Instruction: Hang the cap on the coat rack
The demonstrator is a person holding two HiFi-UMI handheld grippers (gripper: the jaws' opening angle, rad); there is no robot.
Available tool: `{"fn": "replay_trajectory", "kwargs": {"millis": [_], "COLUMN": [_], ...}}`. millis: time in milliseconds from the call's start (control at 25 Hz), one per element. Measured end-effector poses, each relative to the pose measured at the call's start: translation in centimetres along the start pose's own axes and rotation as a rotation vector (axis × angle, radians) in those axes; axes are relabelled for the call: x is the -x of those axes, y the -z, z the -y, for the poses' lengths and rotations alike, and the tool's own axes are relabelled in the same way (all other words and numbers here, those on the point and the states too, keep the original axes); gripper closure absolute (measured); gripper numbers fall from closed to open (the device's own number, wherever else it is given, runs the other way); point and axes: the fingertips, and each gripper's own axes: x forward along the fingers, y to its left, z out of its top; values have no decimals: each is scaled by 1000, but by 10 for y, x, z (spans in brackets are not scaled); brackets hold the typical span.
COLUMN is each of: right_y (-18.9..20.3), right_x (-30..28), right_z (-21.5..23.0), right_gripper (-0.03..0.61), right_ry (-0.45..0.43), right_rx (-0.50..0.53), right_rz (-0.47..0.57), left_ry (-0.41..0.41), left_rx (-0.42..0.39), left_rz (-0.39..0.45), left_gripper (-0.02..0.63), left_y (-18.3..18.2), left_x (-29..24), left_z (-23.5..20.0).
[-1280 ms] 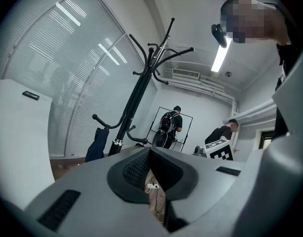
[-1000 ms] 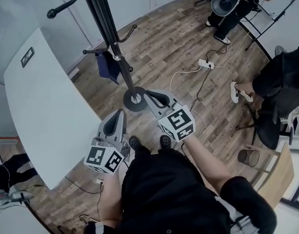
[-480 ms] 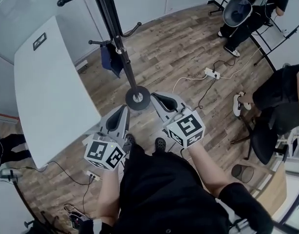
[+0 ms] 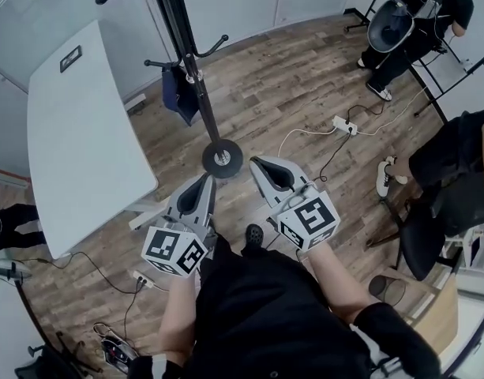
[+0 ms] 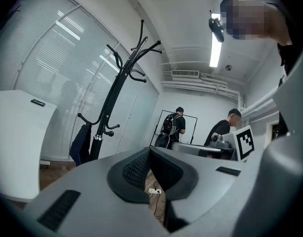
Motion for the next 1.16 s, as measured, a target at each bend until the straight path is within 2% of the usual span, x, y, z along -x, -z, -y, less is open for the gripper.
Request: {"fn": "replay_trajectory", "kwargs": {"millis": [160,320,680,1160], "right_y": [2,8,7,6], "right_x": [2,6,9,5], "right_z": [0,3,4,14], "right_gripper": [549,549,549,549], "right_ry": [3,-11,-40,-34], "right_rx": [11,-36,-7,-2], "right_rz": [-7,-19,-18,-28], "left_ry": [-4,-11,-26,-22], "left_rx": [-1,0,3,6], "left_rz": [-5,-8,-11,-24], "left_gripper": [598,600,600,598], "left_y": [3,5,9,10], "left_x": [1,2,0,-11], "left_z": [3,5,10,9]}}
